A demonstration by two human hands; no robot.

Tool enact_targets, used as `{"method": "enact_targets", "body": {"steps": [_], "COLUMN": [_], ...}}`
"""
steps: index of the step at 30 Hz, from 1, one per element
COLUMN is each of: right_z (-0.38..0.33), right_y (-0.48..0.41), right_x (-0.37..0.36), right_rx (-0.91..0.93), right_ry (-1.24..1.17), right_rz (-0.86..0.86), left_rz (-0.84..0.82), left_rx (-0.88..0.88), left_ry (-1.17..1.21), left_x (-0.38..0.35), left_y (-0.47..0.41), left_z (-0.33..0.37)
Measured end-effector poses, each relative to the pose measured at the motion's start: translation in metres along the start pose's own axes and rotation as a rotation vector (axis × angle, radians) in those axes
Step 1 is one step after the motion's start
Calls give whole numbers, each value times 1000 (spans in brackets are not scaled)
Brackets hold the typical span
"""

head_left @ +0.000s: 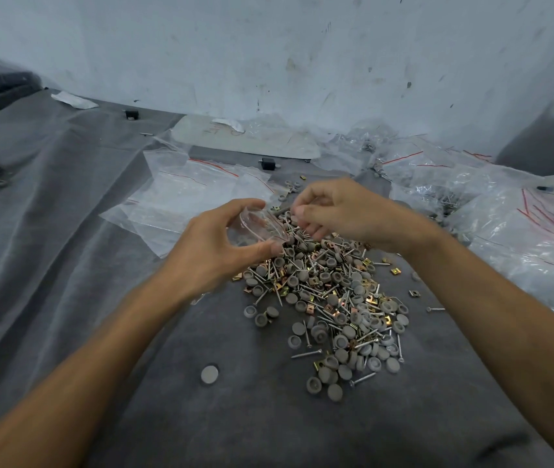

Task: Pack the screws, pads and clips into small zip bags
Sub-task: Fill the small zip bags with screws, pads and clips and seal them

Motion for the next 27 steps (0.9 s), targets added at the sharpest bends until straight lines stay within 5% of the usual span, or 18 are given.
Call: {"method": "enact_targets", "body": {"steps": [10, 21, 27], "right_z": [23, -7, 3], "right_y": [20, 31, 28], "right_x": [-35, -57, -42], "right_rx": [6, 110, 82], "right_ry": [464, 401, 323], "right_rz": [-185, -201, -142], "left_rz": [16, 17, 49], "left_rx": [21, 16, 54], "left_ry": [1, 34, 343], "left_x": [2, 3, 23], "left_y": [0, 0, -7], "left_z": [2, 3, 3]}}
Point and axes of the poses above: each hand's wrist, its own y-axis away from the middle knuckle, its own x-axis out of the back of the hand, z = x × y, the point moved 9 cm from there along -y, towards the middle knuckle, and after that the axes turned 12 degrees about y, right-handed, at the moved point
